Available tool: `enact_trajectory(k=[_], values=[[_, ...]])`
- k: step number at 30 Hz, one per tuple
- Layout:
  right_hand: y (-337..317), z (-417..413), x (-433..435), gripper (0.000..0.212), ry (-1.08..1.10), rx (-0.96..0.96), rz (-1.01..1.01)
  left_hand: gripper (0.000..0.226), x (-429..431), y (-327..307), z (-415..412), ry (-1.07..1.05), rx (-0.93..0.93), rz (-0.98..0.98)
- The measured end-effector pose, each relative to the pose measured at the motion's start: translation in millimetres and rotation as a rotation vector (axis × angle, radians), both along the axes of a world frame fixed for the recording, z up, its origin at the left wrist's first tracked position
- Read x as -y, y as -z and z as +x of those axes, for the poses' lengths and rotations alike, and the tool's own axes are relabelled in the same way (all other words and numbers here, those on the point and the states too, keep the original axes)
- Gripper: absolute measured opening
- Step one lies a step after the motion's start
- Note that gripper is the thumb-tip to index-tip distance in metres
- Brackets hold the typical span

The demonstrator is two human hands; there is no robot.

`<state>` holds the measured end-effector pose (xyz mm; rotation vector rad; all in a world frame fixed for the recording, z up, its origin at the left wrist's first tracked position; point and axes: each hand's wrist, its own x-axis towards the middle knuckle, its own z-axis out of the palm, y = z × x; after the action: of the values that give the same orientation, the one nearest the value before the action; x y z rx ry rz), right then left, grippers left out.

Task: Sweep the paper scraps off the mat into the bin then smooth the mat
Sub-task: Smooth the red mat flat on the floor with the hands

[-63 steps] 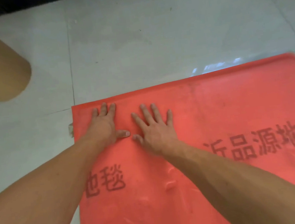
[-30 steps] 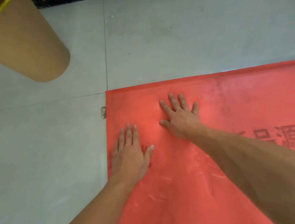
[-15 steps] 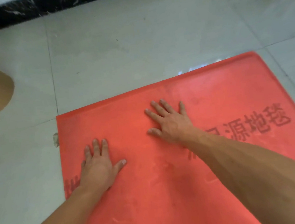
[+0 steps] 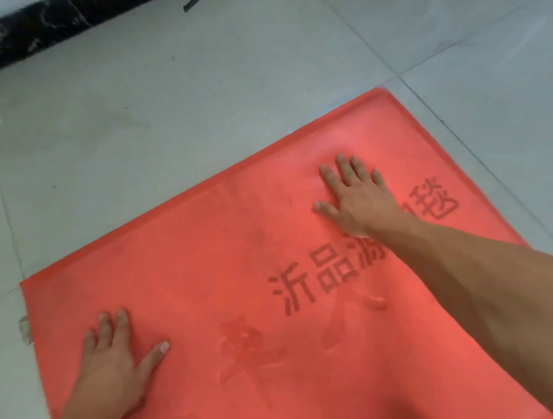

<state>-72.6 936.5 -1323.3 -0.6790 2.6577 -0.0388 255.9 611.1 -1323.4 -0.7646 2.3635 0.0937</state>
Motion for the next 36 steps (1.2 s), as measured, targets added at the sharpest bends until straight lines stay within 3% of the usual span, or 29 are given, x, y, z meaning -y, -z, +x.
enact_trajectory(k=[4, 9, 18, 23, 27, 30, 33, 36], values=[[-4, -23, -29, 0.085, 0.156, 0.021, 0.044, 0.093, -6, -5, -6, 0.009, -0.005, -0.019], [-5, -37, -63, 0.099, 0.299, 0.007, -0.004, 0.099, -8, -9, -8, -0.121, -0.042, -0.01], [-9, -39, -80, 0.108, 0.393, 0.03, 0.013, 0.1, -16, -16, -15, -0.157, -0.071, -0.01], [-15, -26, -65, 0.094, 0.44, 0.006, 0.06, 0.099, -22, -25, -20, -0.154, -0.076, -0.018], [-23, 48, -17, 0.077, 0.035, -0.085, 0.052, 0.099, -21, -27, -22, -0.126, -0.084, -0.021], [-27, 139, 25, 0.08, -0.256, 0.024, -0.039, 0.102, -18, -25, -20, -0.137, -0.075, 0.0], [-24, 217, 70, 0.081, -0.389, 0.178, -0.055, 0.102, -18, -22, -19, -0.139, -0.097, -0.008], [-20, 254, 100, 0.08, -0.382, 0.197, -0.033, 0.1, -20, -22, -18, -0.116, -0.117, -0.014]])
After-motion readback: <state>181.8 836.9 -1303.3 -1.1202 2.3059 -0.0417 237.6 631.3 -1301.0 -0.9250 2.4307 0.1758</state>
